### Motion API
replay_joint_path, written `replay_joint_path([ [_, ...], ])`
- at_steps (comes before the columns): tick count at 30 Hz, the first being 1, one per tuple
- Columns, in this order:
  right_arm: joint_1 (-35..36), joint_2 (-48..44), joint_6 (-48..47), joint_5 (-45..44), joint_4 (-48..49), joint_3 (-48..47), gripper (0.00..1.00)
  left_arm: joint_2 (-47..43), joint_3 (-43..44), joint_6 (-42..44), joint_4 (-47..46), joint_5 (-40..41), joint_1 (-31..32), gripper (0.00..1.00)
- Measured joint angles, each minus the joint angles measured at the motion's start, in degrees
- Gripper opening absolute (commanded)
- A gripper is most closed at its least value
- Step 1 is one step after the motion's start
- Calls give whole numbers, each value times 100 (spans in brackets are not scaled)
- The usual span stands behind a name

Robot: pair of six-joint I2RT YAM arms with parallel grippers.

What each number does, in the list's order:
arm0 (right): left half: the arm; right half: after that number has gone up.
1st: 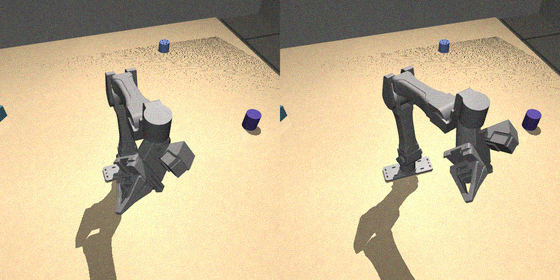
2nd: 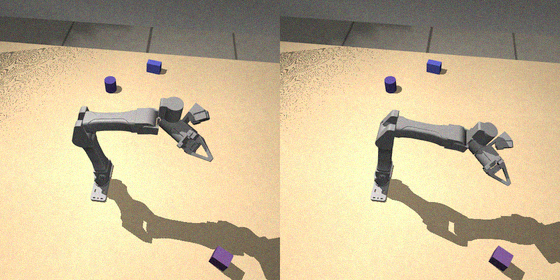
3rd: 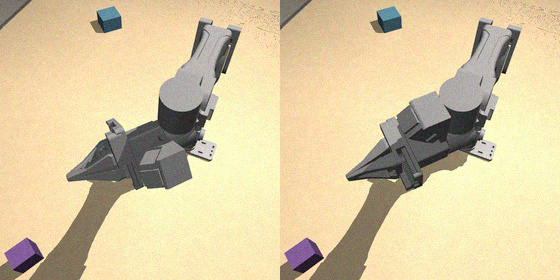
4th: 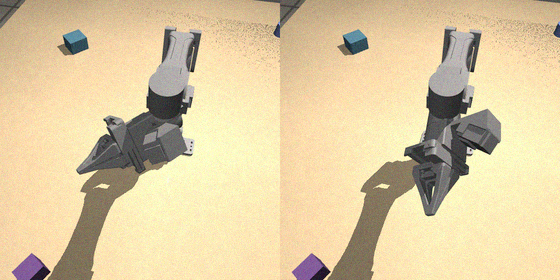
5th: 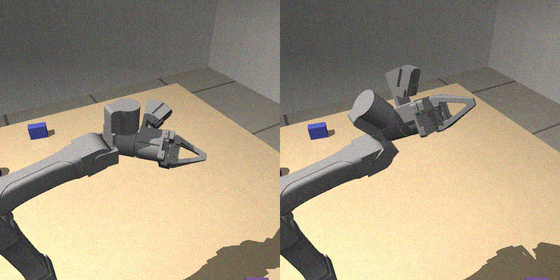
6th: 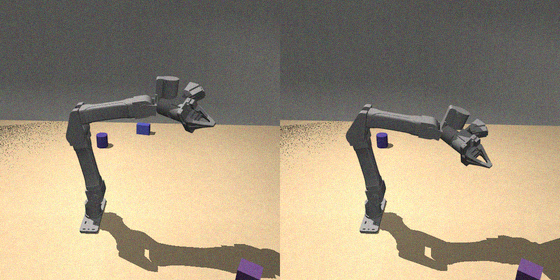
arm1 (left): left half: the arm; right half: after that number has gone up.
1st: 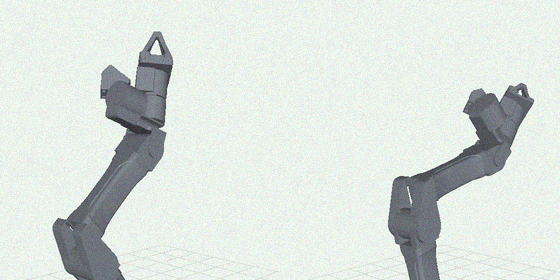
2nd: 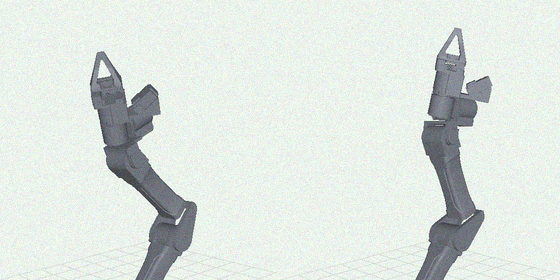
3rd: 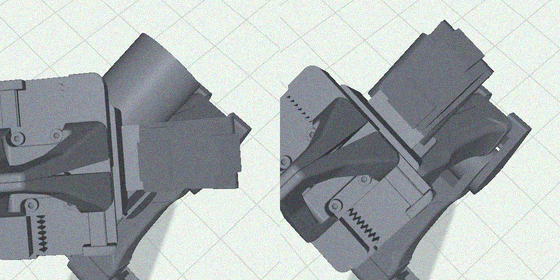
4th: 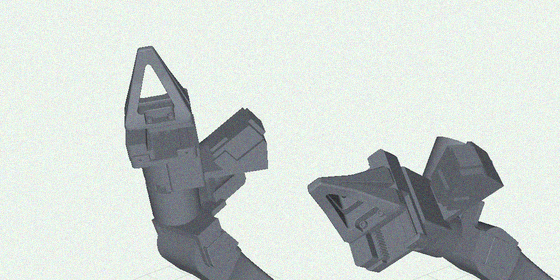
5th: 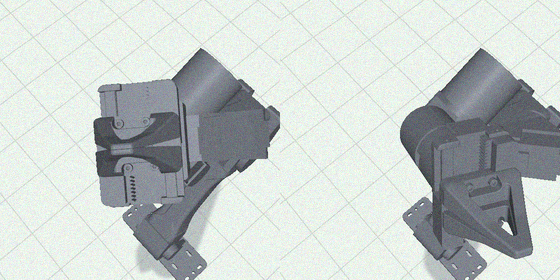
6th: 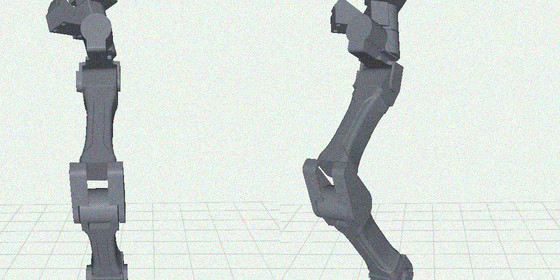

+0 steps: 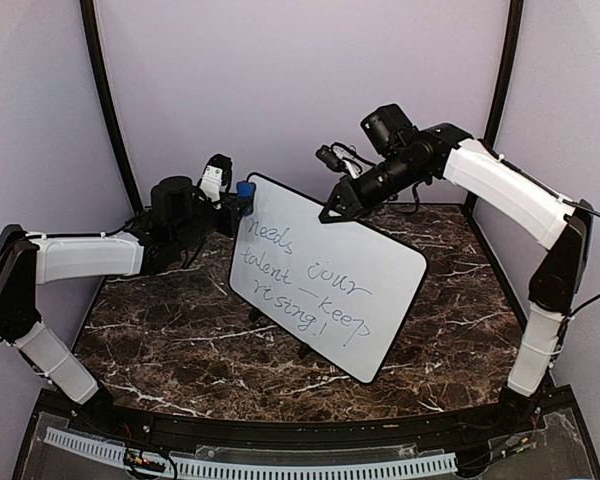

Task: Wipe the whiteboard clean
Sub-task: Erase the center of the whiteboard.

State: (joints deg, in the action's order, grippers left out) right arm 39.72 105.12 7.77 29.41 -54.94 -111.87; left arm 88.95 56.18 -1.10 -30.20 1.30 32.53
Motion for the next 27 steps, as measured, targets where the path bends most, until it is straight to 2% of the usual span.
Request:
replay_joint_path([
  [4,-7,46,79,-70,-72,-81,0,20,0,-2,-13,-7,0,0],
  [11,-13,98,140,-85,-144,-170,0,28,-221,2,-282,-20,0,0],
  [19,-11,212,199,-140,-232,-345,0,90,-1156,0,-1154,-321,0,0],
  [27,-15,225,306,-225,-240,-352,0,234,-1198,-151,-1296,-551,-2,0],
])
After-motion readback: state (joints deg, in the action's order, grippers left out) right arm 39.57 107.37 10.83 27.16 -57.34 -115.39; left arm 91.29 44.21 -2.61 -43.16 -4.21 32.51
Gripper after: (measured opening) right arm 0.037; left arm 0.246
